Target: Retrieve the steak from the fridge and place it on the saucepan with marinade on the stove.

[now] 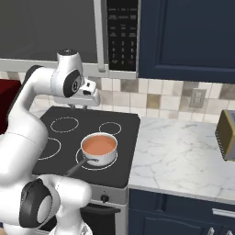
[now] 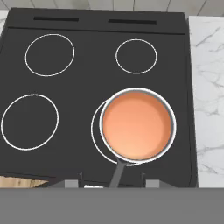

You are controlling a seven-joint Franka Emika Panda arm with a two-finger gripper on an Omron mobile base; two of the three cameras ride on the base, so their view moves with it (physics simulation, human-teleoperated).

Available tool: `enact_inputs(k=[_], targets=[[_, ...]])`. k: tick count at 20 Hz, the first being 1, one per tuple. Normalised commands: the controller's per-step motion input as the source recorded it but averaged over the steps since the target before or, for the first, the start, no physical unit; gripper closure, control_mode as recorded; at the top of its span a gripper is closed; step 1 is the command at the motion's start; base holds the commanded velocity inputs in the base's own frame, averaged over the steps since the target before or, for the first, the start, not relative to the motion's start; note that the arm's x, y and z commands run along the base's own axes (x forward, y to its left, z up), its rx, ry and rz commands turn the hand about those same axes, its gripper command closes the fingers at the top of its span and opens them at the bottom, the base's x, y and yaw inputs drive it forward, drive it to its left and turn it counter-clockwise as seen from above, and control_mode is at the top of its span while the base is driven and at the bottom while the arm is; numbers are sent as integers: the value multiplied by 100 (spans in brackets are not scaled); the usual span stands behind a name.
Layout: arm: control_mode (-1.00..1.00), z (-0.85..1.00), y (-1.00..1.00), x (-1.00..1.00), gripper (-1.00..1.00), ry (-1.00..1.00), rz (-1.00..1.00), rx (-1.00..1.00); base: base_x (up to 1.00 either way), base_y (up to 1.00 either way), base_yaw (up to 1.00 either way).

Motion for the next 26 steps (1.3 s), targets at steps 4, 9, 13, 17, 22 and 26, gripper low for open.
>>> enact_inputs(k=[4, 9, 13, 17, 22, 26], targets=[[100, 0, 0, 0, -100, 0, 0, 0, 0, 0, 0], [100, 0, 0, 0, -100, 0, 0, 0, -2, 0, 0], [100, 0, 0, 0, -100, 0, 0, 0, -68, 4, 0], [100, 0, 0, 0, -100, 0, 0, 0, -100, 12, 0], [100, 0, 0, 0, -100, 0, 0, 0, -74, 8, 9], [100, 0, 0, 0, -100, 0, 0, 0, 0, 13, 58]])
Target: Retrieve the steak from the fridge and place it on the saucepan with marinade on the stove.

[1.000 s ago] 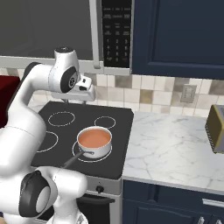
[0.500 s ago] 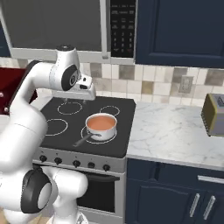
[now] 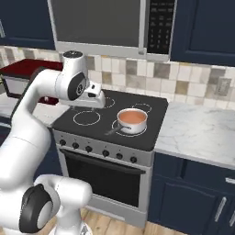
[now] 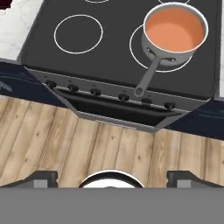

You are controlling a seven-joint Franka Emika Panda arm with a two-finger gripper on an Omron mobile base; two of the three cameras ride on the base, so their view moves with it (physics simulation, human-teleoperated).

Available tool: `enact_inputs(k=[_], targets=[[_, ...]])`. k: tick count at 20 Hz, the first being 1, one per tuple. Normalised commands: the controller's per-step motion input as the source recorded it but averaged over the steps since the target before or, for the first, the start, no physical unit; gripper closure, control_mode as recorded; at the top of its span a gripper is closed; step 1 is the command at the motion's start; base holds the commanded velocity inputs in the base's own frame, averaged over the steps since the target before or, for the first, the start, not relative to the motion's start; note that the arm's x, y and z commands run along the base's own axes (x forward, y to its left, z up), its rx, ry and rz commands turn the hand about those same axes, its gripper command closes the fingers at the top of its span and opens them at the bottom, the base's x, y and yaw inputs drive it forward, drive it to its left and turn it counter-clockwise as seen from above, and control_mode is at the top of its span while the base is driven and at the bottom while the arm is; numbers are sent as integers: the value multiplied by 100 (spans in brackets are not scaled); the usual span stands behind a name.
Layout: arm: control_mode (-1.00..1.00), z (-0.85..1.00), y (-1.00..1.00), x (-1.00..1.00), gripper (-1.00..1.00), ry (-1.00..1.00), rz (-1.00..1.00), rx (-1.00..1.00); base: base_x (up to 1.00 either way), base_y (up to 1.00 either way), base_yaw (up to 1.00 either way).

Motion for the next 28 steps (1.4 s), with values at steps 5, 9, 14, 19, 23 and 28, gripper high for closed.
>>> enact_inputs(k=[5, 9, 14, 19, 23, 28], targets=[[100, 0, 0, 0, -100, 0, 0, 0, 0, 7, 93], [100, 0, 0, 0, -100, 0, 0, 0, 0, 0, 100], [100, 0, 0, 0, -100, 0, 0, 0, 0, 0, 100], [100, 0, 0, 0, -100, 0, 0, 0, 0, 2, 100], [100, 0, 0, 0, -100, 0, 0, 0, 15, 10, 88], [100, 0, 0, 0, -100, 0, 0, 0, 42, 7, 81]])
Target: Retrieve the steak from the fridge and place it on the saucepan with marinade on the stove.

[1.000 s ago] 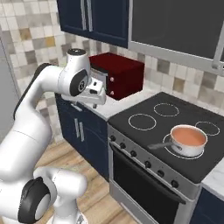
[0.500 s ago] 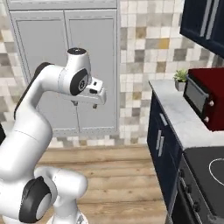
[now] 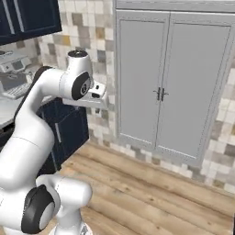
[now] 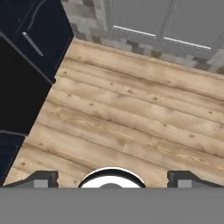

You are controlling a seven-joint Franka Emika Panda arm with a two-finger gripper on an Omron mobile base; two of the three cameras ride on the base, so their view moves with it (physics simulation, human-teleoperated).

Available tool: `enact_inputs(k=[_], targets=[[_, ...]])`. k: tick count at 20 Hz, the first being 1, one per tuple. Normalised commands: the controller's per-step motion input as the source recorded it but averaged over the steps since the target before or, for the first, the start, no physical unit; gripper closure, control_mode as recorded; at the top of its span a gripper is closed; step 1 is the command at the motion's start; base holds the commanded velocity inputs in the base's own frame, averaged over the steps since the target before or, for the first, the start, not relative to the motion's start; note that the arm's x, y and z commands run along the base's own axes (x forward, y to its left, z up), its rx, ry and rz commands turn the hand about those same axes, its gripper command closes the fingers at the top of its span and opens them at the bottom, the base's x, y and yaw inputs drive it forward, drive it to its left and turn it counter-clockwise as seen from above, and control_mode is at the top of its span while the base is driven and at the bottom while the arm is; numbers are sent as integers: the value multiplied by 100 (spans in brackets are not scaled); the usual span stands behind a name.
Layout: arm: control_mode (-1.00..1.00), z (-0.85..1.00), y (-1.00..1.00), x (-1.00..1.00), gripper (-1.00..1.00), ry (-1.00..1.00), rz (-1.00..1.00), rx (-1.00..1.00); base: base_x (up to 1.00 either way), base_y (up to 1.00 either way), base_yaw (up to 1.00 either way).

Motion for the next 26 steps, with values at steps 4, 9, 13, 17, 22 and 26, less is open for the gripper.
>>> enact_inputs(k=[4, 9, 13, 17, 22, 26], targets=[[100, 0, 0, 0, -100, 0, 0, 0, 31, 1, 86], [100, 0, 0, 0, -100, 0, 0, 0, 21, 5, 89], [100, 0, 0, 0, -100, 0, 0, 0, 23, 7, 87], [100, 0, 0, 0, -100, 0, 0, 0, 21, 8, 88], [100, 0, 0, 0, -100, 0, 0, 0, 16, 18, 87], [100, 0, 0, 0, -100, 0, 0, 0, 21, 29, 84]])
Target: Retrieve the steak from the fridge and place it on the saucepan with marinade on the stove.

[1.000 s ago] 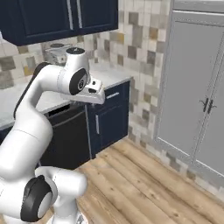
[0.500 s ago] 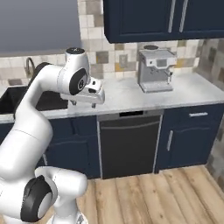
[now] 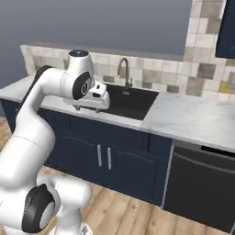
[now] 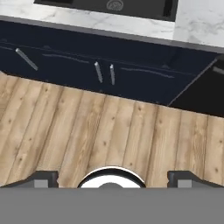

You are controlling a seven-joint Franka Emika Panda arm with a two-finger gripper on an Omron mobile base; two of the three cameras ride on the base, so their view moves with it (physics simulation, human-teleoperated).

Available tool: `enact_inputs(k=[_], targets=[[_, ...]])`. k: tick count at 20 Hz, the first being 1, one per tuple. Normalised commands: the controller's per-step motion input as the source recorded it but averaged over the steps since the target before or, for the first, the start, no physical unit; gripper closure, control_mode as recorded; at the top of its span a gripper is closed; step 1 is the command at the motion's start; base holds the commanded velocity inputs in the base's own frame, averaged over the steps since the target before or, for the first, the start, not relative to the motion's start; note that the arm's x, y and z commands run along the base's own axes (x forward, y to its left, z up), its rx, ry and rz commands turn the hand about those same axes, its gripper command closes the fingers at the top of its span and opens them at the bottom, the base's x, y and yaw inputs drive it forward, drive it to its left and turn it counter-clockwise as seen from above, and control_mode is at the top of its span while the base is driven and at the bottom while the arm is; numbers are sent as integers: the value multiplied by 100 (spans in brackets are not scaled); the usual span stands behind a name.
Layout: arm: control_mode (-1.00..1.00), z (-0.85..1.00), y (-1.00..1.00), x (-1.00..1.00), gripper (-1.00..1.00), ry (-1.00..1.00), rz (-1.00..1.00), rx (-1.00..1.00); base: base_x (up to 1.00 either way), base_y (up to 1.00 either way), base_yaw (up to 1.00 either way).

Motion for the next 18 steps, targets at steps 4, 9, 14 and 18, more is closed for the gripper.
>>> enact_inputs(k=[4, 9, 14, 18], targets=[[100, 0, 0, 0, -100, 0, 0, 0, 25, 34, 81], [100, 0, 0, 0, -100, 0, 0, 0, 44, 48, 72], [100, 0, 0, 0, -100, 0, 0, 0, 50, 49, 70], [100, 0, 0, 0, -100, 0, 0, 0, 77, 44, 59]])
